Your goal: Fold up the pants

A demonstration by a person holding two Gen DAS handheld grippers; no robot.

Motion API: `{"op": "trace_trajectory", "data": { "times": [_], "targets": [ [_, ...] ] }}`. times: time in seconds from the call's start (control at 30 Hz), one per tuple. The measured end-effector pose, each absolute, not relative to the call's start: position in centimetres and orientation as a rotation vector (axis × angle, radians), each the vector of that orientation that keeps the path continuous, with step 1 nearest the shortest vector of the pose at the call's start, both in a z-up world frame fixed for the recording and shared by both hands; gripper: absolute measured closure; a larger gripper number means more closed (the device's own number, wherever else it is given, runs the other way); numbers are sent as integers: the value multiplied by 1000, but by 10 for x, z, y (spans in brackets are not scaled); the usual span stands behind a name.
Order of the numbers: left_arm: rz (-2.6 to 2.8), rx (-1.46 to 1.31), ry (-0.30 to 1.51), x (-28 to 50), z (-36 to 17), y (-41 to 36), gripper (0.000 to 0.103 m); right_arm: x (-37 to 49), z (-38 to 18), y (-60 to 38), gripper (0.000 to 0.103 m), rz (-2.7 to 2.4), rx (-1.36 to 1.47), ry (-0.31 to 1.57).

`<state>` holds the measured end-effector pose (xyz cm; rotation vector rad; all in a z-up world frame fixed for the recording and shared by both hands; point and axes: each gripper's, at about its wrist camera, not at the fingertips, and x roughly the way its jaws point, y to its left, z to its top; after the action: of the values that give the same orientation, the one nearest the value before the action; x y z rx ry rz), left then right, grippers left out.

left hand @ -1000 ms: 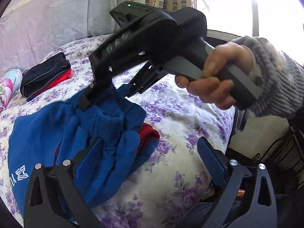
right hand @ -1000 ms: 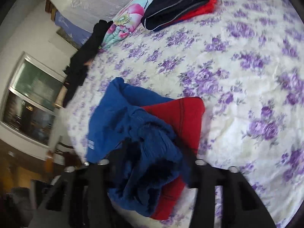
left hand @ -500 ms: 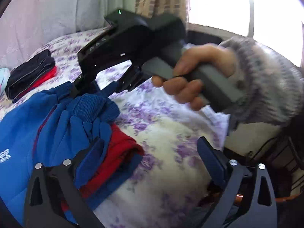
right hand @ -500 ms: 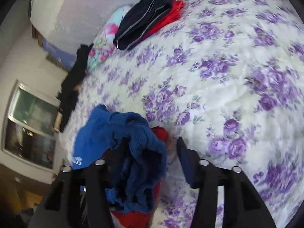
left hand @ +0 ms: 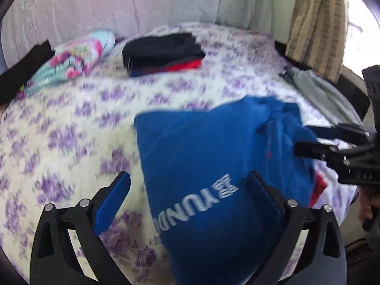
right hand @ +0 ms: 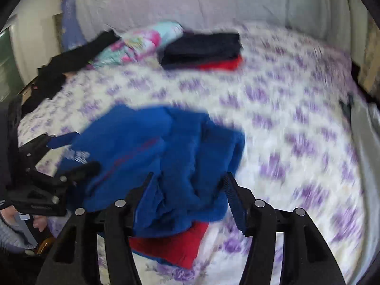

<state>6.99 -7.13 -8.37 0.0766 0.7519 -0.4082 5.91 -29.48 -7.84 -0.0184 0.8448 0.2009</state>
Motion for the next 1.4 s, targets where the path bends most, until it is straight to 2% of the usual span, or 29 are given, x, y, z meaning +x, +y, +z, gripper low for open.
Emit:
{"op": "trace_trajectory", "data": {
  "times": [0.03,0.1,0.17,0.27,0.3,0.37,0.43,0.6,0.77,1.0,1.1,1.27,1.4],
  "targets": [
    [-418,63,784,73,-96,-70,5,59,-100,-301,38,192,15,895],
    [-441,-14,810,79,-107,-62,4,55,-118,-320,35,224,163,863],
    [-457,-80,841,86,-110,-55,4,54,-113,-319,35,214,184,864],
    [-435,-92,790,73,-94,-46,5,45,-93,-311,31,214,192,808],
    [-419,-82,756,66,-83,-41,5,36,-82,-311,28,232,207,768],
    [-359,-53,688,54,-68,-28,5,21,-68,-314,11,225,220,707],
    [-275,-52,643,47,-55,-12,5,10,-60,-326,6,179,273,651],
    [-108,-150,691,41,-56,12,5,6,-81,-342,5,148,472,655],
    [-131,-143,766,36,-80,-14,5,15,-115,-339,5,119,552,738],
    [-162,-277,769,43,-74,-2,5,15,-114,-336,5,136,557,741],
    [-192,-246,757,42,-69,-11,5,14,-109,-337,5,133,563,722],
    [-167,-169,781,53,-93,-29,4,16,-87,-330,4,114,452,657],
    [-167,-196,788,56,-101,-27,4,41,-116,-326,4,79,410,783]
  ]
}}
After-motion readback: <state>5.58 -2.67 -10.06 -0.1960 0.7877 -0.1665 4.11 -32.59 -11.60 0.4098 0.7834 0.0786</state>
